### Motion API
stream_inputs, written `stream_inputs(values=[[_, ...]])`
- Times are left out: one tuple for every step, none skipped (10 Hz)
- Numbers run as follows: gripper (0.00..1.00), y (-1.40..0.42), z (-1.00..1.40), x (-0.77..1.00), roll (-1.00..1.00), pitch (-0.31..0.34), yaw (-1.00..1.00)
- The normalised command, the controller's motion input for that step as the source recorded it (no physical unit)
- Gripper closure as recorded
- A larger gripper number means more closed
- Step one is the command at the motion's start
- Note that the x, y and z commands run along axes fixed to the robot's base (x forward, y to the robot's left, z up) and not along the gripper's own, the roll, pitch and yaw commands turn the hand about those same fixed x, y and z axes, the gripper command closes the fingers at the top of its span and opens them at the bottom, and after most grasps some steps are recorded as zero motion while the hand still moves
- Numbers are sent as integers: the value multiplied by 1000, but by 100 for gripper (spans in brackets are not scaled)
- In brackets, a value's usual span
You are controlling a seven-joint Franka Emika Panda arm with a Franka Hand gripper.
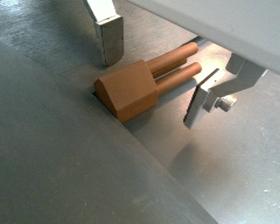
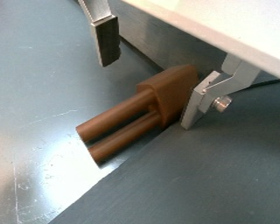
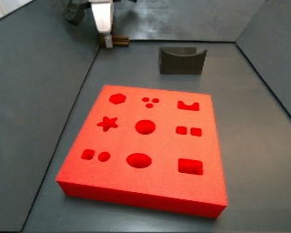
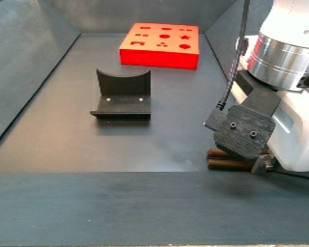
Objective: Pick up the 3 prong object. Move up. Place the 3 prong object on the fixture. Regrasp the 3 prong object. Move to above the board. Insert the 3 prong object.
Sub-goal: Pick up the 3 prong object.
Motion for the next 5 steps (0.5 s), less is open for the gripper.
stream_inputs(values=[[0, -29, -920, 0, -104, 0, -154], [0, -174, -820, 0, -133, -67, -303], [0, -200, -806, 9, -139, -76, -229], [0, -260, -760, 3, -159, -69, -151], [0, 0, -423, 0, -256, -117, 11]])
